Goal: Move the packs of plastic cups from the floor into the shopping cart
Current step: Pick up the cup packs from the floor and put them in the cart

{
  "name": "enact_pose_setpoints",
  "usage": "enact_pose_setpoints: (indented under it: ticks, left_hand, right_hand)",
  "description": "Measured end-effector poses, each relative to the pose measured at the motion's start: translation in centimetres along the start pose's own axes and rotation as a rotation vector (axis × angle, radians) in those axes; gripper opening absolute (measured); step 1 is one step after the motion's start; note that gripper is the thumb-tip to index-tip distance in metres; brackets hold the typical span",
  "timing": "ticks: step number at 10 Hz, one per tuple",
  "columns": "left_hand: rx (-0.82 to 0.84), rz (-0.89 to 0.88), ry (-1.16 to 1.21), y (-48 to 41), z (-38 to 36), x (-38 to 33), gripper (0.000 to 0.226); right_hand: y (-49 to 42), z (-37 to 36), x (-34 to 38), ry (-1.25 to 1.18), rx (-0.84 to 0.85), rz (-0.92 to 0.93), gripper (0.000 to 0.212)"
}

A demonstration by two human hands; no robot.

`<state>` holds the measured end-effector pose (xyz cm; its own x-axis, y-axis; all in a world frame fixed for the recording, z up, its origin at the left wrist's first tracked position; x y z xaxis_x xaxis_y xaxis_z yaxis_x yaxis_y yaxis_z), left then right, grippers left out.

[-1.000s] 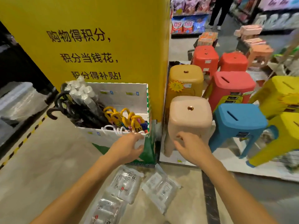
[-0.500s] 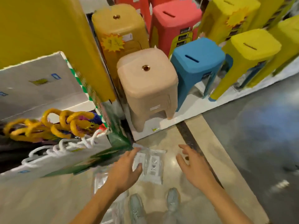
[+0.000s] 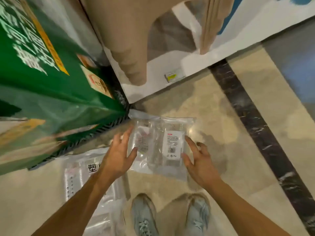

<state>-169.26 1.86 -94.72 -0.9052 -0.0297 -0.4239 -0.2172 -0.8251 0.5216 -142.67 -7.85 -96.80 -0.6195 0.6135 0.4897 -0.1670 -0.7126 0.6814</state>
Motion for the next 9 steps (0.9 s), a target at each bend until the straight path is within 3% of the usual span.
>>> enact_pose_setpoints:
  ticks: [1,2,3,5,7,9]
  left_hand:
    - [-0.024,0.037,-0.024,-4.2,-6.9,5.3,0.072]
    - [-0.031,-0.054,-0.126,-5.9,-10.5,6.9,0.066]
    - [0.059,0.023,0.065,-7.4,-13.3,9.1,0.067]
    - [0.034,-0.02,0.15,-5.2,-9.3,5.0,0.06]
    - [0.058,-0.053,0.137,0.4,2.7,-6.2,0.058]
    - [-0.019,-0.289,0.16,10.1,22.9,-26.8,0.06]
  right_hand:
    - [-6.2,-7.0,-4.8,-0.032,0.014,0.077,0.078]
    - [-8.7,-10.1,-6.7,-0.063,-0.023,0.158,0.085]
    - [-10.0,-11.4,-7.2,-0.089,-0.116,0.255,0.076]
    - [-7.9,-7.4,-6.1,-0.206,-0.07,0.133,0.075]
    - [2.0,6.3,0.6,-0.239,-0.156,0.102,0.073]
    - [19.5,30.5,11.4,-0.248,-0.309,0.183,0.071]
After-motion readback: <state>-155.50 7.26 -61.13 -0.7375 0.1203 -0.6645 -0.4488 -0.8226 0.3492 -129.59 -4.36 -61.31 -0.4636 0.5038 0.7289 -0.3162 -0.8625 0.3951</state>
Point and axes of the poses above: each hand's wrist, its own y-axis away from the middle knuckle, its own z-axis out of the back of the hand, x = y × z, the point moved 6 cm from there along -y, towards the middle knuckle, and after that the axes turned 2 degrees about -y, right-handed, at the moved point
